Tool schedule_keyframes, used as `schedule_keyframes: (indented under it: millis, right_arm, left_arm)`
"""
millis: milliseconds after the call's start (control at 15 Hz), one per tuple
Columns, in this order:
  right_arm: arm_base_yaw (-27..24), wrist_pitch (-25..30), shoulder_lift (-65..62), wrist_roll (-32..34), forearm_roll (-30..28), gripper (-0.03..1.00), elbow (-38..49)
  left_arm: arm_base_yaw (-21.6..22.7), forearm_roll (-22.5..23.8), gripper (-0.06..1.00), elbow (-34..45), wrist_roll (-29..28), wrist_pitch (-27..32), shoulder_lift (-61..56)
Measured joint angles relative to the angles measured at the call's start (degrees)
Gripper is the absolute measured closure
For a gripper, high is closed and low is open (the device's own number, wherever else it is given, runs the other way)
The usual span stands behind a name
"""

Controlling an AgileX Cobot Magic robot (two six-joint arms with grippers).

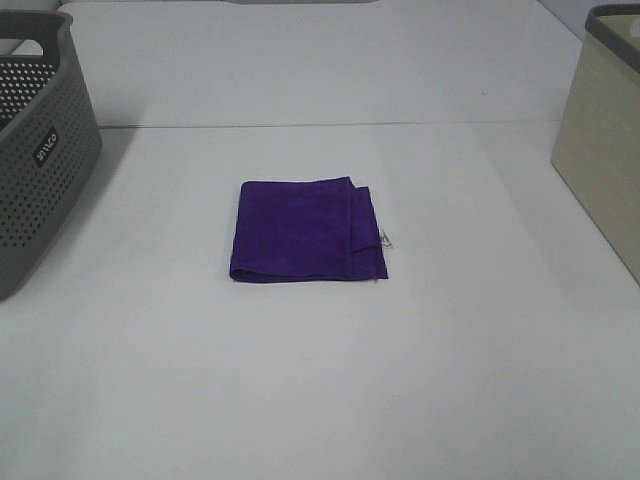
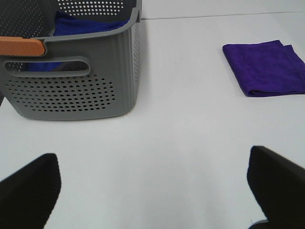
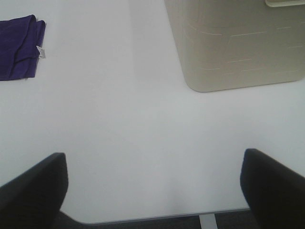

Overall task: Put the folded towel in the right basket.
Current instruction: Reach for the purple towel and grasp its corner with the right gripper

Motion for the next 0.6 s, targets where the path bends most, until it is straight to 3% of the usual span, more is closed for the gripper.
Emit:
schedule_keyframes:
  millis: [600]
  right_arm:
    - [0.00, 0.00, 0.00, 0.00, 0.00, 0.02, 0.00]
  left_arm:
    - [0.00, 0.00, -0.05, 0.00, 0.00, 0.00, 0.00]
